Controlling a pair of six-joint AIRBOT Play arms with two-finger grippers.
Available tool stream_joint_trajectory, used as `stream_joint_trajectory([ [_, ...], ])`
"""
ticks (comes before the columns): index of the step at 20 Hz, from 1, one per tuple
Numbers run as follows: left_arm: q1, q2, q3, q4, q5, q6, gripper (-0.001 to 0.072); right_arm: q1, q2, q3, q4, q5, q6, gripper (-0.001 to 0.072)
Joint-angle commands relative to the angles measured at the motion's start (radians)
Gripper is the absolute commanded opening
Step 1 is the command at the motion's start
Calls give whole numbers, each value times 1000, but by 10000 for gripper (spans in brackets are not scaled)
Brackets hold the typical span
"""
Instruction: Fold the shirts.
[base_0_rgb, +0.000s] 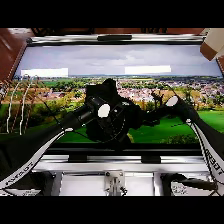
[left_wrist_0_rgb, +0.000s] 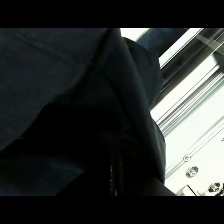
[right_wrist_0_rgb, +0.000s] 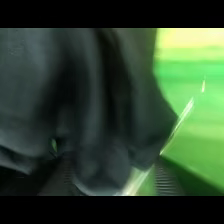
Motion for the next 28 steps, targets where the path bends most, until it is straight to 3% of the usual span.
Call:
stream_joint_trajectory([
  [1, 3, 1, 0, 10, -3, 0, 44, 81, -17, -5, 0, -110, 23, 125],
  [2, 7, 2, 0, 20, -4, 0, 44, 87, -17, -4, 9, -116, 35, 54],
  [5, 40, 49, 16, 147, -12, -1, 44, 85, 20, 64, -54, -43, -5, 54],
  [9, 170, 214, 248, 420, -64, -93, 44, 85, 245, 335, -452, 66, -13, 53],
  [11, 265, 303, 471, 460, -37, -165, 43, 85, 391, 507, -650, 26, 52, 53],
  [14, 374, 454, 703, 459, 146, -218, 43, 85, 590, 706, -814, -150, 144, 54],
  [18, 405, 723, 583, 489, 470, -218, 43, 86, 763, 820, -806, -235, 157, 54],
  [20, 405, 811, 530, 532, 508, -218, 43, 86, 828, 824, -845, -232, 182, 54],
  [24, 405, 858, 524, 639, 278, -217, 44, 86, 879, 824, -1005, -113, 264, 54],
  [28, 405, 804, 508, 824, -138, -183, 44, 86, 815, 819, -1180, 255, 246, 54],
])
